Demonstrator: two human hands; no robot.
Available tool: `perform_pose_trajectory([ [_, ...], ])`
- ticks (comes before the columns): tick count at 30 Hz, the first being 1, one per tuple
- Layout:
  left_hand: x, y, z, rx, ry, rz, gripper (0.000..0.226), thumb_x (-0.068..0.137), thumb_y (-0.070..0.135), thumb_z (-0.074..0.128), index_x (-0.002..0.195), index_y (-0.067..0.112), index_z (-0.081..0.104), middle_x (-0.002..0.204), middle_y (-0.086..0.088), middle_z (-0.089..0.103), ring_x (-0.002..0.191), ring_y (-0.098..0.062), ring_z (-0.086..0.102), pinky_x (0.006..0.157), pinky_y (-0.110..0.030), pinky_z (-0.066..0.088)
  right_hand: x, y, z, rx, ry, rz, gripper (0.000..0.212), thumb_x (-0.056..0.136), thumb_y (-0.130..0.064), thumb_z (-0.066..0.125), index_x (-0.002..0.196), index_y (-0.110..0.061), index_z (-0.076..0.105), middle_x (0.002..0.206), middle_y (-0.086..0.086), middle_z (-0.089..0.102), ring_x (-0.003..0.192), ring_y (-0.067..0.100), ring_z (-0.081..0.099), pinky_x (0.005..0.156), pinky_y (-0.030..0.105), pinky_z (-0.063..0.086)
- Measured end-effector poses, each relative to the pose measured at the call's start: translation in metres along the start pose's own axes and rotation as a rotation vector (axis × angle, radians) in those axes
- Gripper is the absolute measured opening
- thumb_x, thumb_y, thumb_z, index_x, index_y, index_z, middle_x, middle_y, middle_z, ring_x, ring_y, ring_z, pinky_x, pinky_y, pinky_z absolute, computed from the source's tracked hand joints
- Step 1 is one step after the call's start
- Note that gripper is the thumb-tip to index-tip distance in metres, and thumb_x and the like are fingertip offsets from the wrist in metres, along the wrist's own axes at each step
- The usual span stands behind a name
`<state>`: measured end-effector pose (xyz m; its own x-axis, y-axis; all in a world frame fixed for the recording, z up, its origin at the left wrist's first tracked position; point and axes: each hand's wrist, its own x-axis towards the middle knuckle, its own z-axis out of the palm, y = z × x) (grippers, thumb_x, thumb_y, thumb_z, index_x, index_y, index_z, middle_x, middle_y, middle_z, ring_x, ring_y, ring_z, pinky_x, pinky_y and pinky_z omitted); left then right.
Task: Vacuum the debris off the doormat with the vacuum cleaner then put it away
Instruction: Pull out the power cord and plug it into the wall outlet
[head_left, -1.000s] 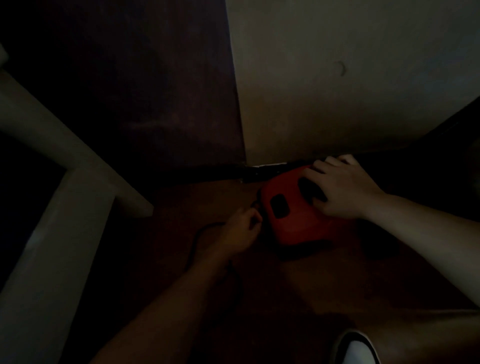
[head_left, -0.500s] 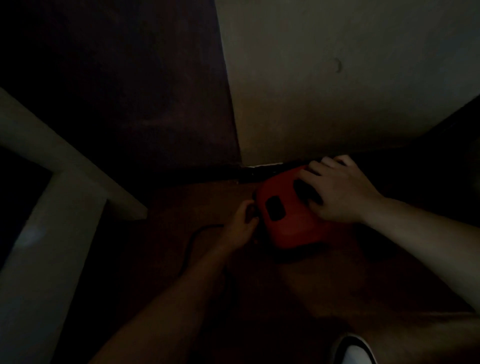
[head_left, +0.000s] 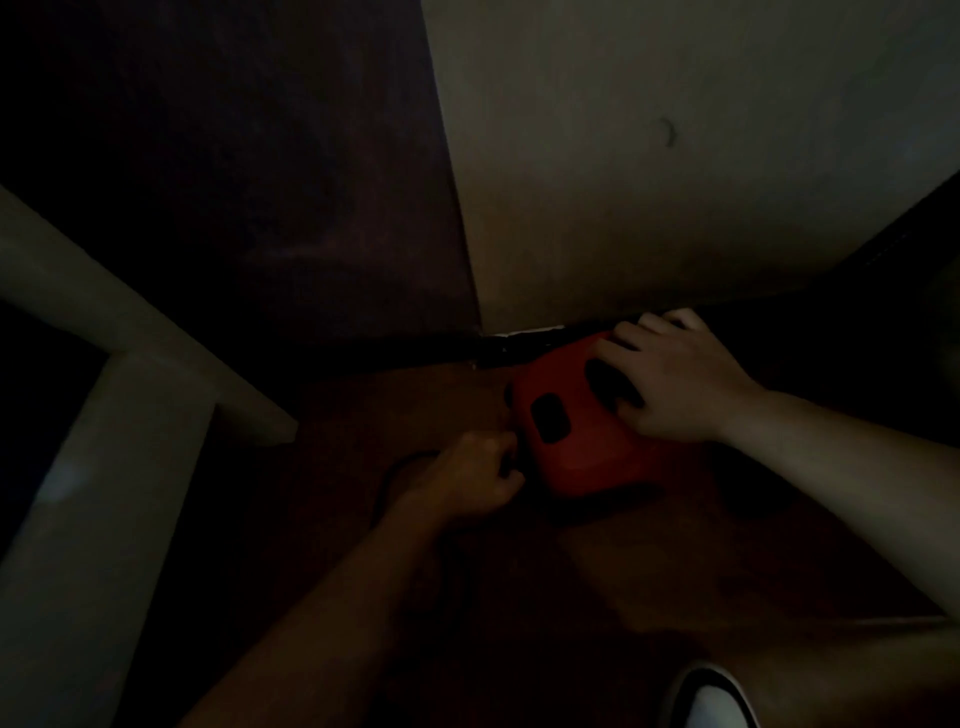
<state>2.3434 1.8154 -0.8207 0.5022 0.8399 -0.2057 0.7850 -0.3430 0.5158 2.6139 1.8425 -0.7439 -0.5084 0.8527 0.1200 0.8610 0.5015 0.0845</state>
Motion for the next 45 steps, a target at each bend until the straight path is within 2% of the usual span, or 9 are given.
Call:
perform_pose_trajectory([
  [3,-0.001,0.004,0.001,-0.054,-0.164,-0.089,0.034,0.098,0.039,0.056,0.09,0.007,0.066,0.091,-0.006,0.067,0.08,-0.018,0.062,0.067,-0.026,0.047,0.0,0.0,0.0,-0.008,0.001,0.0,0.061,0.068,-0.045,0.071,0.124,-0.024,0.056,0.109,0.004,0.062,0.101,0.029,0.059,0.091,0.044,0.04],
  [7,-0.004,-0.001,-0.002,-0.318,-0.247,-0.197,0.031,0.1,0.026,0.056,0.101,0.0,0.072,0.094,-0.012,0.071,0.074,-0.01,0.059,0.057,-0.005,0.04,0.0,-0.001,-0.001,-0.004,0.004,-0.002,0.06,0.069,-0.045,0.068,0.124,-0.025,0.055,0.109,0.004,0.062,0.1,0.03,0.059,0.091,0.044,0.04],
  [11,-0.003,0.002,0.004,-0.653,-0.293,-0.466,0.031,0.101,0.021,0.055,0.077,0.006,0.068,0.056,0.0,0.063,0.044,-0.006,0.055,0.044,-0.018,0.044,0.001,-0.002,-0.002,-0.01,-0.013,0.007,0.062,0.07,-0.045,0.07,0.126,-0.026,0.055,0.11,0.003,0.061,0.102,0.029,0.058,0.092,0.044,0.039],
  [16,-0.007,0.002,0.011,-0.819,-0.258,-0.523,0.028,0.097,0.013,0.058,0.106,-0.012,0.068,0.055,0.005,0.069,0.049,-0.008,0.06,0.047,-0.017,0.047,0.001,0.0,-0.001,-0.006,0.011,-0.015,0.062,0.068,-0.046,0.067,0.123,-0.027,0.048,0.106,0.004,0.062,0.098,0.03,0.059,0.089,0.044,0.041],
  [25,-0.025,-0.011,0.028,-0.785,-0.194,-0.312,0.025,0.098,0.013,0.058,0.094,-0.007,0.073,0.062,0.013,0.068,0.053,0.003,0.052,0.055,-0.012,0.039,0.002,0.001,0.0,-0.01,-0.017,-0.008,0.062,0.069,-0.046,0.069,0.126,-0.026,0.054,0.11,0.003,0.061,0.101,0.029,0.059,0.092,0.044,0.04],
  [29,-0.027,-0.024,0.03,-0.719,-0.247,-0.258,0.03,0.095,0.021,0.062,0.085,-0.004,0.073,0.074,-0.013,0.065,0.053,-0.007,0.051,0.052,-0.015,0.039,0.001,0.001,0.0,-0.016,0.003,-0.013,0.06,0.07,-0.046,0.069,0.124,-0.025,0.054,0.107,0.004,0.061,0.099,0.029,0.059,0.091,0.044,0.041],
  [32,-0.027,-0.033,0.036,-0.653,-0.262,-0.298,0.029,0.096,0.016,0.063,0.069,0.012,0.071,0.059,0.009,0.066,0.051,0.0,0.055,0.056,-0.016,0.044,0.002,0.0,0.0,-0.021,0.013,-0.016,0.062,0.069,-0.046,0.068,0.125,-0.025,0.055,0.107,0.003,0.061,0.098,0.029,0.059,0.09,0.043,0.041],
  [37,-0.027,-0.03,0.04,-0.65,-0.206,-0.398,0.03,0.096,0.022,0.063,0.096,-0.006,0.073,0.074,-0.005,0.066,0.06,-0.008,0.056,0.051,-0.014,0.045,0.002,0.0,0.001,-0.039,0.004,-0.004,0.064,0.068,-0.047,0.071,0.127,-0.025,0.057,0.108,0.003,0.062,0.1,0.028,0.059,0.09,0.043,0.041],
  [45,-0.028,-0.022,0.033,-0.684,-0.236,-0.346,0.032,0.101,0.017,0.053,0.07,0.018,0.063,0.049,0.014,0.061,0.036,0.002,0.046,0.041,-0.01,0.036,0.002,0.0,0.001,-0.044,0.031,-0.016,0.064,0.066,-0.043,0.075,0.124,-0.023,0.057,0.104,0.005,0.062,0.097,0.031,0.06,0.088,0.043,0.041],
])
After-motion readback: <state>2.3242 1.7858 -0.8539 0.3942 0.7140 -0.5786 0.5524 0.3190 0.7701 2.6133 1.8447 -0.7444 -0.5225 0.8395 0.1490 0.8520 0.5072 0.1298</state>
